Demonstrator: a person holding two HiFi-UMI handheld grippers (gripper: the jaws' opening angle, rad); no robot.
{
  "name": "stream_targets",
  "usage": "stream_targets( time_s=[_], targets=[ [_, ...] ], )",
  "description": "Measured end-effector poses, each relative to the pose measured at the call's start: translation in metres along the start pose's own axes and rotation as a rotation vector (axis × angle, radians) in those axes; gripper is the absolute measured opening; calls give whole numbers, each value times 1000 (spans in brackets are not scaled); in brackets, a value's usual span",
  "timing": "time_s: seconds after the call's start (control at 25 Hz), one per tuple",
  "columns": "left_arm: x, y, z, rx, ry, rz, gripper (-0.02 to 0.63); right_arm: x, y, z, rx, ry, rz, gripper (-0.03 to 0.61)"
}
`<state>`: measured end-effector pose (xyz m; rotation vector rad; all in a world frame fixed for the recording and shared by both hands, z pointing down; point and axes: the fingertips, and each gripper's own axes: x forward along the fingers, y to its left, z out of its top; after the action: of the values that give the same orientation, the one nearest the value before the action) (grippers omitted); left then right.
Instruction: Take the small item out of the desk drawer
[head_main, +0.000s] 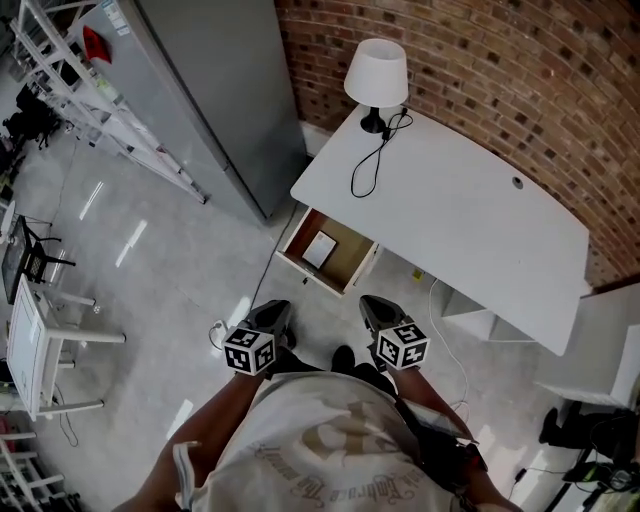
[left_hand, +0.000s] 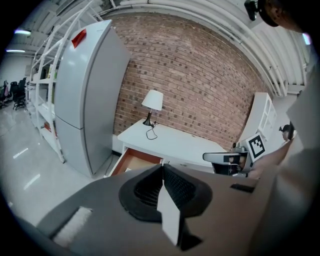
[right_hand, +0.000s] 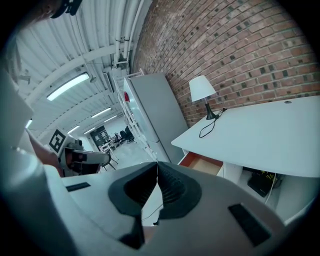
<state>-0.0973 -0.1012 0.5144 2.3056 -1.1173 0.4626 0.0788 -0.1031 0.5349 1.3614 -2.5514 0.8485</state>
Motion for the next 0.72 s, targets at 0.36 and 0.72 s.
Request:
stream_targets(
  time_s=[0.36, 0.72],
  targets=[
    [55, 21, 26, 39, 51, -131, 14, 20, -21, 10, 37, 5, -125, 6],
    [97, 60, 53, 87, 120, -245, 14, 52, -26, 35, 74, -22, -239, 6]
  ],
)
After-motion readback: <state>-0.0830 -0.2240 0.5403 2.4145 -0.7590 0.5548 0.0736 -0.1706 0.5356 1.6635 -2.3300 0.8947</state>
